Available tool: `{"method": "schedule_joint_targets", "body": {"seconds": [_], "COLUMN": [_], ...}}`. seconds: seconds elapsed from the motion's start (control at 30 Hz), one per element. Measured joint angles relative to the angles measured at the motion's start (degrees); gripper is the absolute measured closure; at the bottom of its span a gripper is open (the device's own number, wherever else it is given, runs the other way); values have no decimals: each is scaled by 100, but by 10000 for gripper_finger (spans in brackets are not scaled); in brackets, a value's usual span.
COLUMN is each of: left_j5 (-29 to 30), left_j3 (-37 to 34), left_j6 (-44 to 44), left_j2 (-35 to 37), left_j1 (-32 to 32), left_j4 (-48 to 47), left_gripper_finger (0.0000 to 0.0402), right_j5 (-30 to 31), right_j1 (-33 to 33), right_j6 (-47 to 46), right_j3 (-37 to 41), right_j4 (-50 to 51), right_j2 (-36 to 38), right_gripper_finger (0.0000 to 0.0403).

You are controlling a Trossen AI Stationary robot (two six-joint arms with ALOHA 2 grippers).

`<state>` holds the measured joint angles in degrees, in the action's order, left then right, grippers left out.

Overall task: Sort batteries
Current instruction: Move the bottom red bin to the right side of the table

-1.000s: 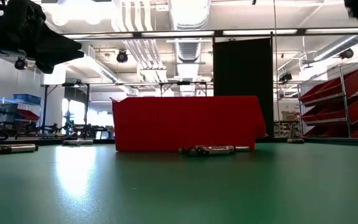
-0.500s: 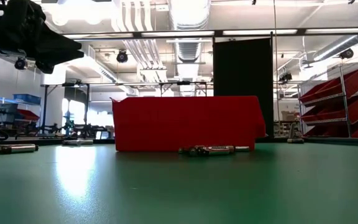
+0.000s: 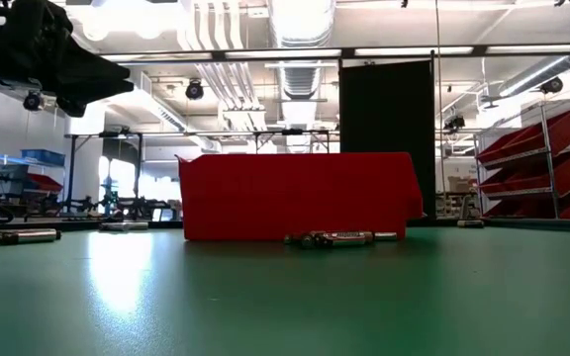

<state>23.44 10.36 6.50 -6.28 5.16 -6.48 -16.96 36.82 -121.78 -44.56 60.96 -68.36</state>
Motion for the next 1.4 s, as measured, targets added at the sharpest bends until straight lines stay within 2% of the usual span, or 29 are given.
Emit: {"method": "schedule_joint_targets", "body": {"seconds": [0.3, 0.63, 0.77, 0.93, 1.13, 1.4], "left_j5": [-1, -2, -2, -2, -2, -2], "left_j3": [0, 1, -1, -1, 1, 1], "left_j6": [0, 0, 0, 0, 0, 0], "left_j2": [-1, 0, 0, 0, -2, 0], "left_j1": [0, -1, -1, 1, 0, -1], "left_j4": [1, 0, 0, 1, 0, 2], "left_gripper_finger": [246, 246, 246, 246, 246, 246], "right_j5": [-429, -858, -745, -302, 421, 778], "right_j1": [-4, -9, -5, -113, -671, -2208], "right_j6": [86, 125, 33, -87, 220, 2187], "right_j3": [-198, -1797, -2497, -3033, -3187, -3174], "right_j4": [194, 1747, 2006, 1993, 2062, 2063], "right_j2": [27, 19, 0, -4, -139, -478], "right_gripper_finger": [389, 390, 390, 391, 391, 391]}}
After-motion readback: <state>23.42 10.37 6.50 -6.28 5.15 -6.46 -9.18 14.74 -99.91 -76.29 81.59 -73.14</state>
